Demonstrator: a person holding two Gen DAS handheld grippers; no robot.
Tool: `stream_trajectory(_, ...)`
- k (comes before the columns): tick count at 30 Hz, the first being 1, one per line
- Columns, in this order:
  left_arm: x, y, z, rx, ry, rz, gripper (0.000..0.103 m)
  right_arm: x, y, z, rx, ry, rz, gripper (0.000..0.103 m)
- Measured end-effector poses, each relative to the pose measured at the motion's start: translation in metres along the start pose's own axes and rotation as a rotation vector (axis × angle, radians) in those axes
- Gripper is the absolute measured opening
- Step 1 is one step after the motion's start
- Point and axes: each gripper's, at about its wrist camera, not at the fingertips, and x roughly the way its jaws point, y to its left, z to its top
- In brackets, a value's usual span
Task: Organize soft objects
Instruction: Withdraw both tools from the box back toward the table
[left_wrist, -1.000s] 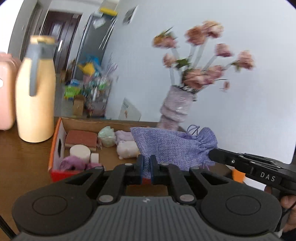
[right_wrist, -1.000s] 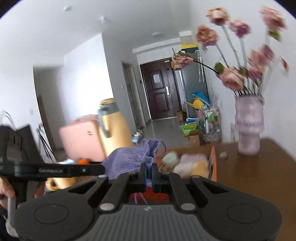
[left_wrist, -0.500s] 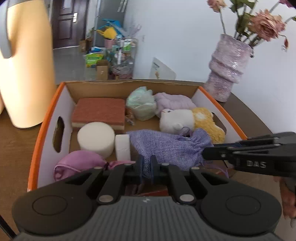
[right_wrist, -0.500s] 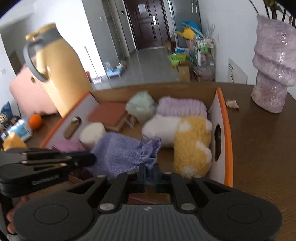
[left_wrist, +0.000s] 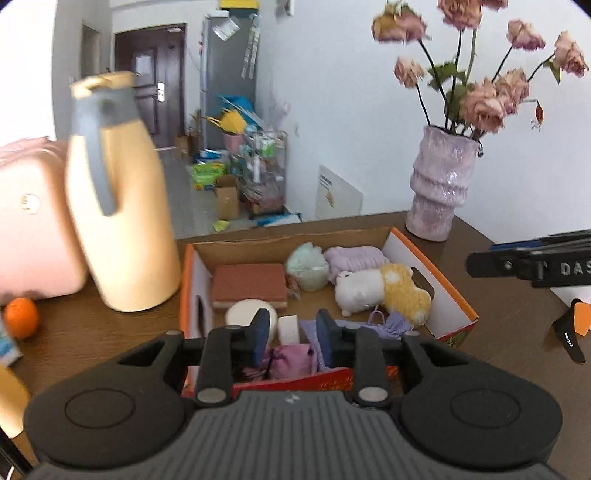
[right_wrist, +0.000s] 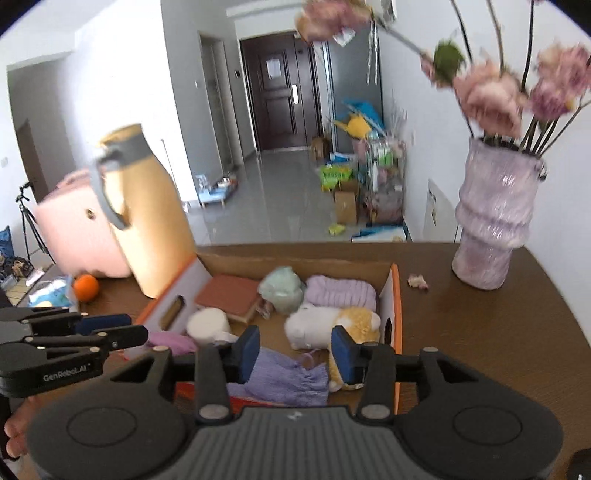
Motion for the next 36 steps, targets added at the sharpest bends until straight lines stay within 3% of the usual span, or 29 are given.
stream_trajectory(2,-0.02,-0.001,-0.002,-0.001,-0.027,0.022,0.03,-0.016,0.01,-0.004,-0.007,-0.015,0.0,0.046)
stream_trajectory(6,-0.061,-0.009,-0.012,0.009,-0.074,0.055,0.05,-0.045,0.027,-0.018,-0.018,-0.076,-0.007,0.047)
stream_trajectory(10,-0.095,-0.018,-0.032,0.02,-0.16,0.114,0.059,-0.081,0.039,-0.041,-0.006,-0.178,-0.026,0.056)
stream_trajectory(11,-0.104,-0.021,-0.041,0.023,-0.182,0.14,0.068,-0.09,0.042,-0.049,-0.003,-0.203,-0.026,0.062)
stream_trajectory(12,-0.112,-0.023,-0.048,0.029,-0.194,0.16,0.076,-0.102,0.044,-0.061,0.003,-0.235,-0.026,0.065)
stream_trajectory(13,-0.121,-0.025,-0.057,0.027,-0.211,0.183,0.079,-0.115,0.047,-0.076,0.012,-0.283,-0.021,0.073)
stream_trajectory(16,-0.151,-0.033,-0.098,0.028,-0.315,0.207,0.083,-0.145,0.058,-0.121,0.0,-0.383,-0.014,0.078)
stream_trajectory(19,-0.175,-0.039,-0.136,0.013,-0.346,0.242,0.086,-0.166,0.073,-0.161,-0.033,-0.432,-0.053,0.083)
stream_trajectory(22,-0.199,-0.042,-0.172,-0.016,-0.381,0.26,0.096,-0.186,0.088,-0.203,-0.056,-0.474,-0.048,0.089)
stream_trajectory(27,-0.24,-0.054,-0.227,-0.03,-0.423,0.247,0.102,-0.207,0.105,-0.268,-0.08,-0.476,-0.011,0.091)
stream_trajectory(31,-0.265,-0.066,-0.268,-0.022,-0.418,0.238,0.103,-0.224,0.113,-0.32,-0.074,-0.428,-0.016,0.093)
stream_trajectory(36,-0.286,-0.084,-0.312,0.044,-0.381,0.214,0.103,-0.235,0.116,-0.354,-0.072,-0.349,0.015,0.093)
